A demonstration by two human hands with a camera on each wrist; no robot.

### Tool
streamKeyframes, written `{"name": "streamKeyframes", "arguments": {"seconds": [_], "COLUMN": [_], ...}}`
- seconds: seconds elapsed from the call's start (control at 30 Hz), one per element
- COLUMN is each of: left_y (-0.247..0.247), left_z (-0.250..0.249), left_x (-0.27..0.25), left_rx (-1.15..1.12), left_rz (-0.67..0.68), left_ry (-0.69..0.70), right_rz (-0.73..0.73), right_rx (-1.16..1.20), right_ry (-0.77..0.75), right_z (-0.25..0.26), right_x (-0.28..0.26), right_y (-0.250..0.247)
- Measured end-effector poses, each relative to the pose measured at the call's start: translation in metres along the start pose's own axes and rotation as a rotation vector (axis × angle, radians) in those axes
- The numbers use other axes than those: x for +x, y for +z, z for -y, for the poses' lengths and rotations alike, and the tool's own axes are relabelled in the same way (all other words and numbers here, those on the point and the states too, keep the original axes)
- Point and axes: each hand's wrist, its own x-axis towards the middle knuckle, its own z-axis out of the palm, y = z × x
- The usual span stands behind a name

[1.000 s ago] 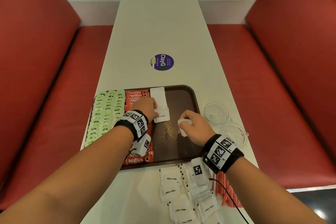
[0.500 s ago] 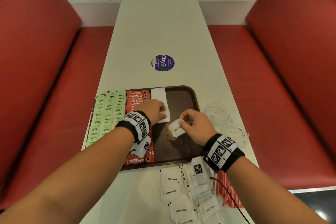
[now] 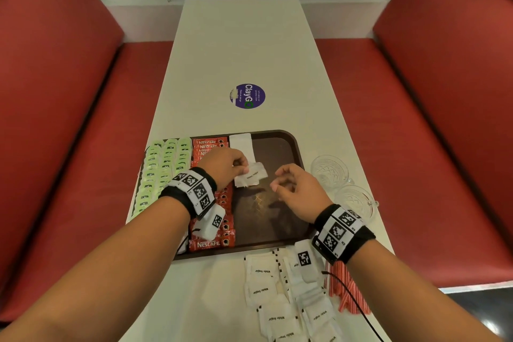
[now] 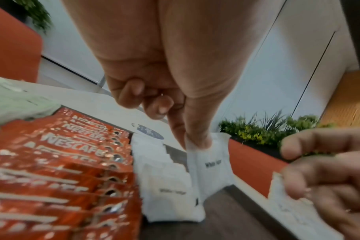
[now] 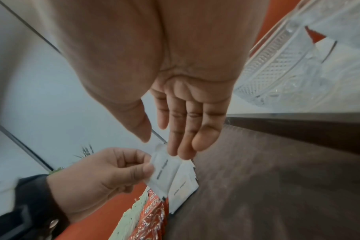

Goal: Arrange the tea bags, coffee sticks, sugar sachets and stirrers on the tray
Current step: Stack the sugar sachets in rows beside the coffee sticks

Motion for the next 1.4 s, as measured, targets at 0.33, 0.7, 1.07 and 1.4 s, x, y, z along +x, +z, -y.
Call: {"name": "streamKeyframes", "arguments": {"seconds": [0.33,0.7,1.07,1.4], "left_y": [0.013,0.030,0.037,0.085], "left_z": [0.000,-0.016,-0.063,-0.052], "left_x": [0.019,0.005,-0.082,-0.128], "left_rx": [0.324,0.510,0.420,0.637], "left_rz": [0.143,0.158,0.232,0.314], "left_ry": [-0.079,-0.004,0.253,0.338], "right_rz": [0.254,0.441,0.405,0.421], "right_rx": [-0.355,-0.687,-0.877,-0.922], "right_ry": [-0.014,0.056,0.030,0.000], "right_z": [-0.008,-0.009,-0.019,-0.020], "right_x": [-0.035,-0.068,-0.093,-0.095], "right_y": [-0.010,-0.010,0.001,0.008]}}
